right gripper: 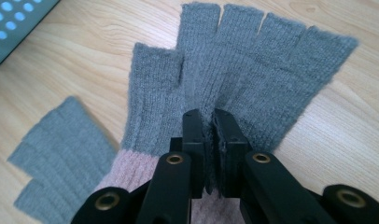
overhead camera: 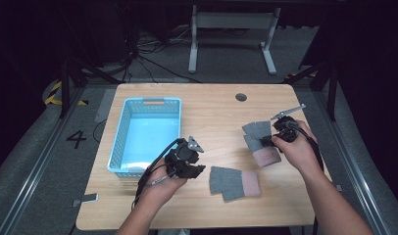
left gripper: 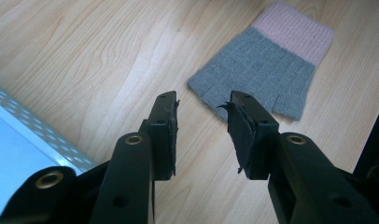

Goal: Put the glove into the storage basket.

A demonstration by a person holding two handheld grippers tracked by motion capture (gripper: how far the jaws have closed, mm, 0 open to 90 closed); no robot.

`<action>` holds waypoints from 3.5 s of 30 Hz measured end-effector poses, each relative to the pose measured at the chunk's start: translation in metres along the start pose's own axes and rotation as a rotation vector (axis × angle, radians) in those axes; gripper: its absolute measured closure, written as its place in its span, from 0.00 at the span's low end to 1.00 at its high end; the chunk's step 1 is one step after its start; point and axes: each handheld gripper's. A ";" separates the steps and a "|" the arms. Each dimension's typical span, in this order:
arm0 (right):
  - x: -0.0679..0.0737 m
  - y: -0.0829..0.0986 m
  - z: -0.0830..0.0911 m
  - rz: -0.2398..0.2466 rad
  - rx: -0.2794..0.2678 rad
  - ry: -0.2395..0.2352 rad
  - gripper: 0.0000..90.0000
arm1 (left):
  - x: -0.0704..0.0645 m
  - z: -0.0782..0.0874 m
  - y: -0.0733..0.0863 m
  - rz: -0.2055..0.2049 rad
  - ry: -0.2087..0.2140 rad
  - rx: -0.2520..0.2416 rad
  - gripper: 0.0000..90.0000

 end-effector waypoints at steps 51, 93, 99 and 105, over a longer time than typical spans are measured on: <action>0.084 0.024 -0.029 0.394 0.095 -0.262 0.94 | -0.001 0.005 0.002 0.053 0.077 -0.003 0.75; 0.063 0.055 0.005 0.308 0.076 -0.178 0.77 | -0.012 -0.027 -0.009 -0.017 0.080 0.098 0.78; 0.054 0.062 0.010 0.297 0.123 -0.158 0.75 | -0.011 -0.034 -0.012 -0.020 0.092 0.109 0.76; 0.050 0.068 0.008 0.298 0.178 -0.180 0.73 | -0.011 -0.045 -0.013 -0.052 0.110 0.108 0.76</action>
Point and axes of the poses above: each handheld gripper's, and its own axes: z roughly backward along the jaws, y roughly out of its underside, x roughly to its left, and after that the axes turned 7 degrees about z, right-handed
